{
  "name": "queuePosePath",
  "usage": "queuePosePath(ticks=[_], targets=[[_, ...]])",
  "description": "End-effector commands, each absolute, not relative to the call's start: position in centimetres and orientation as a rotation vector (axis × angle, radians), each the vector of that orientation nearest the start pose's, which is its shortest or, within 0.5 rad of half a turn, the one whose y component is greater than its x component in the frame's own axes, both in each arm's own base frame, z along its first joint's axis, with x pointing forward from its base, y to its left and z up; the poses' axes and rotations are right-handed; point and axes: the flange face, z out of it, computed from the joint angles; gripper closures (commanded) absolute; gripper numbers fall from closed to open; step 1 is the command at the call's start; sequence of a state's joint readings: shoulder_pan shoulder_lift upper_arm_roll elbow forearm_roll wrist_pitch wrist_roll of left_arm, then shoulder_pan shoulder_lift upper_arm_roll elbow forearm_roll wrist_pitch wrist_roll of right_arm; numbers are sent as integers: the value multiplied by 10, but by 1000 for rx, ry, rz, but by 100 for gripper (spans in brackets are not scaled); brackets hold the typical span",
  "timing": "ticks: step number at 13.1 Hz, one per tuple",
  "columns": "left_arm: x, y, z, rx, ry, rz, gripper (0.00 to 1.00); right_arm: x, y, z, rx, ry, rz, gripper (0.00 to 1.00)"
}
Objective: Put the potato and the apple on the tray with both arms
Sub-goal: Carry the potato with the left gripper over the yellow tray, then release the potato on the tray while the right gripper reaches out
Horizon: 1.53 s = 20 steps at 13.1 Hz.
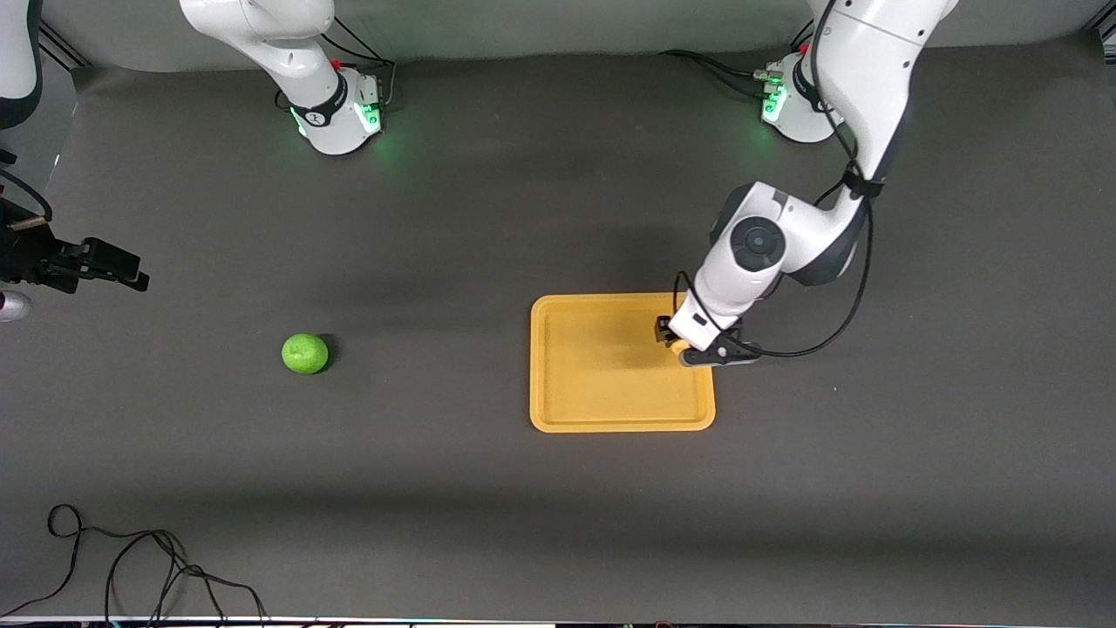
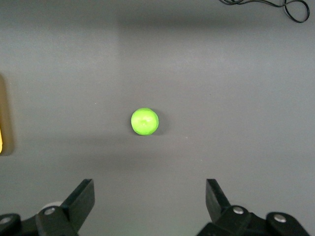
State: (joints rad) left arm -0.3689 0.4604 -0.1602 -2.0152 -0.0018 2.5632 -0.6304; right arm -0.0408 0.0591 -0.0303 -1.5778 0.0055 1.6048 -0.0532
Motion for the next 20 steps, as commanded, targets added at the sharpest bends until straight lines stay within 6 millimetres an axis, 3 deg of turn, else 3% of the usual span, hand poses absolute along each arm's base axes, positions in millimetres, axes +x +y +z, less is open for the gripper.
queuePosePath(ticks=[1, 8, 9, 10, 11, 14, 16, 17, 19, 20], targets=[[541, -323, 218, -3231, -253, -46, 78, 573, -40, 593, -3147, -5, 51, 0], [544, -342, 192, -3201, -288, -59, 76, 574, -42, 593, -3147, 2, 52, 0], [545, -342, 192, -3199, -296, -63, 71, 575, -42, 592, -3146, 2, 54, 0], [545, -342, 192, -3199, -299, -63, 55, 575, -42, 592, -3146, 2, 49, 0], [545, -340, 191, -3196, -299, -64, 1, 575, -42, 591, -3146, 4, 46, 0], [549, -339, 198, -3193, -300, -70, 1, 576, -38, 582, -3145, 7, 63, 0], [556, -335, 218, -3181, -303, -69, 1, 576, -34, 558, -3127, 24, 54, 0], [559, -335, 234, -3164, -300, -48, 1, 576, -32, 536, -3104, 63, 45, 0], [561, -323, 280, -3123, -285, -5, 1, 574, -24, 484, -3079, 75, 11, 0], [565, -308, 305, -3105, -238, 25, 1, 571, -17, 458, -3080, 63, -24, 0]])
